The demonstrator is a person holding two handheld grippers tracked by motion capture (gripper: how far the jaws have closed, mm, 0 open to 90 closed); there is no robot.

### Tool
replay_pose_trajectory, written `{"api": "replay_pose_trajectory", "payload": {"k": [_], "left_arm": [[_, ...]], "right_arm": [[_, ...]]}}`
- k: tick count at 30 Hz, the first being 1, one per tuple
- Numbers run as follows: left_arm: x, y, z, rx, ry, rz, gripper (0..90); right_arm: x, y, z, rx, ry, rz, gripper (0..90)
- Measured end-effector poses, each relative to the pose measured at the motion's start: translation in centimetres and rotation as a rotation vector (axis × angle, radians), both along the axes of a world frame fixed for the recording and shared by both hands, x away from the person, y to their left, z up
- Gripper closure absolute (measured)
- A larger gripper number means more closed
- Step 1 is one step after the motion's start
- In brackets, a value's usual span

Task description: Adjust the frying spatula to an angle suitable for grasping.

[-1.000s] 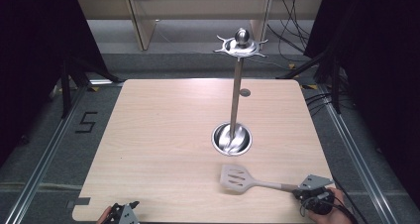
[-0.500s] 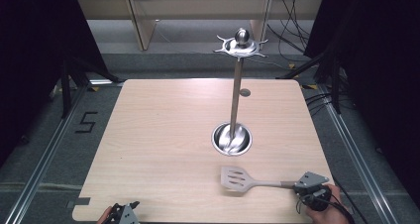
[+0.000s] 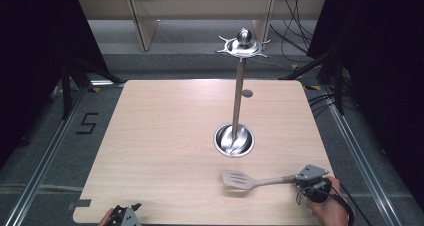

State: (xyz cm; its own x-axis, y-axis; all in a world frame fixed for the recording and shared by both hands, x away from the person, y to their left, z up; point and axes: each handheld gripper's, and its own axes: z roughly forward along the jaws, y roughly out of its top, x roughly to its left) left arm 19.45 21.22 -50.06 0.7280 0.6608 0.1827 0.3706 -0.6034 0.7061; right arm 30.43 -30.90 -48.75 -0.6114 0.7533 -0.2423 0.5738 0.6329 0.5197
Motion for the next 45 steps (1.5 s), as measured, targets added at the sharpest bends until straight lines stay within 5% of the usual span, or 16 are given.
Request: {"api": "replay_pose_trajectory", "payload": {"k": [4, 5, 6, 10, 19, 29, 45], "left_arm": [[0.1, 0.1, 0.1, 0.027, 0.000, -0.010, 15.2], [0.0, 0.0, 0.0, 0.001, 0.005, -0.003, 15.3], [0.1, 0.1, 0.0, 0.037, 0.003, -0.012, 15.2], [0.1, 0.0, -0.1, 0.017, 0.000, 0.001, 15.2], [0.1, 0.1, 0.0, 0.027, 0.017, -0.013, 15.2], [0.2, 0.2, -0.1, 0.016, 0.005, 0.007, 15.3], [0.2, 0.3, 0.1, 0.022, 0.007, 0.001, 15.2]], "right_arm": [[0.9, -0.1, -0.1, 0.006, -0.011, 0.005, 90.0], [1.3, 0.0, -0.2, 0.021, -0.009, -0.008, 90.0], [1.5, 0.0, -0.2, 0.019, -0.015, -0.008, 90.0], [2.3, 0.0, -0.2, -0.001, -0.025, 0.006, 90.0], [4.9, 0.1, -0.1, 0.043, 0.000, -0.025, 90.0], [8.6, 0.6, 0.2, 0.086, 0.046, -0.058, 90.0], [11.8, 2.0, 0.9, 0.088, 0.130, -0.113, 89.1]]}}
